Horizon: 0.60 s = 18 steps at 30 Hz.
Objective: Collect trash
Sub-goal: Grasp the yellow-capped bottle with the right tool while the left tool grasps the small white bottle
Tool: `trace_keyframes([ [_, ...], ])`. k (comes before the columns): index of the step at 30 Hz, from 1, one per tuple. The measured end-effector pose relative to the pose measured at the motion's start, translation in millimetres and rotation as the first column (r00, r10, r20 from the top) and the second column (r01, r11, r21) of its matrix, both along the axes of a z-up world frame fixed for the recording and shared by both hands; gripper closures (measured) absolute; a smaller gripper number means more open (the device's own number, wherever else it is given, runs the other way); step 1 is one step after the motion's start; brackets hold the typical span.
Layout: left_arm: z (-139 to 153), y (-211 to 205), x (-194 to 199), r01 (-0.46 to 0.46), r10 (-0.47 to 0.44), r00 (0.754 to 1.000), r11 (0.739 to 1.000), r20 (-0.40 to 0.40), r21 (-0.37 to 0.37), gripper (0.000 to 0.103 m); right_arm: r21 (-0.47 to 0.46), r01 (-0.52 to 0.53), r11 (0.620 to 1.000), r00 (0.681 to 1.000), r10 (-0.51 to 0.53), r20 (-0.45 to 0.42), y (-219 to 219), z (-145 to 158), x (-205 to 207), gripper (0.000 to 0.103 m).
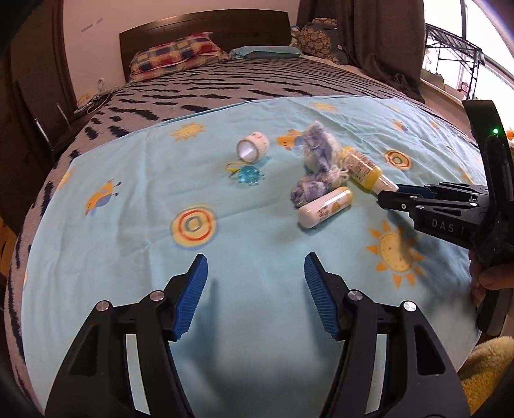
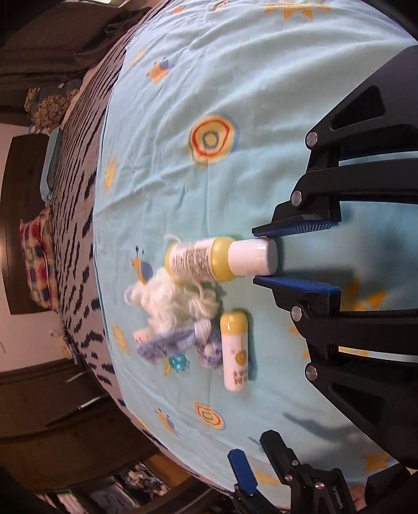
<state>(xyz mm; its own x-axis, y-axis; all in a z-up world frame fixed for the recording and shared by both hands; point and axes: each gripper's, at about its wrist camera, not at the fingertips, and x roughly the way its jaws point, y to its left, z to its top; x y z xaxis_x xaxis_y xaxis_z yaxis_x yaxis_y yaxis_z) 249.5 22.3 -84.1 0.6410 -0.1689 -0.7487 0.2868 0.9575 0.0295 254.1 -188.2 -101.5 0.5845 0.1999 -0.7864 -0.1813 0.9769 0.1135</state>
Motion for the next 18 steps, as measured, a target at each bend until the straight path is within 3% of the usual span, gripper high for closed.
trace_keyframes([
  [6, 5, -30, 6, 0.08, -0.08, 0.997, 0.997, 0.024, -0.009, 0.044, 0.019, 0.032, 0.999, 0.999, -0.032, 0.01, -13, 4, 13, 0.072],
  [8, 3, -40, 11, 0.106, -0.106, 0.994, 0.994, 0.026, -0.007, 0.044, 0.025, 0.021, 0.999, 1.0, -0.021, 0.016, -11, 6, 18, 0.05],
  [9, 2, -42, 14, 0.114, -0.114, 0.993, 0.993, 0.027, -0.004, 0.045, 0.02, 0.018, 1.0, 1.0, -0.018, 0.022, -10, 7, 20, 0.047],
  [14, -8, -52, 29, 0.16, -0.161, 0.987, 0.987, 0.017, 0.007, 0.06, 0.005, 0.0, 1.0, 1.0, 0.0, 0.028, -6, 8, 35, 0.047],
  [18, -13, -58, 39, 0.196, -0.197, 0.98, 0.98, 0.009, 0.013, 0.064, 0.012, -0.021, 1.0, 1.0, 0.021, 0.015, -3, 5, 47, 0.047],
])
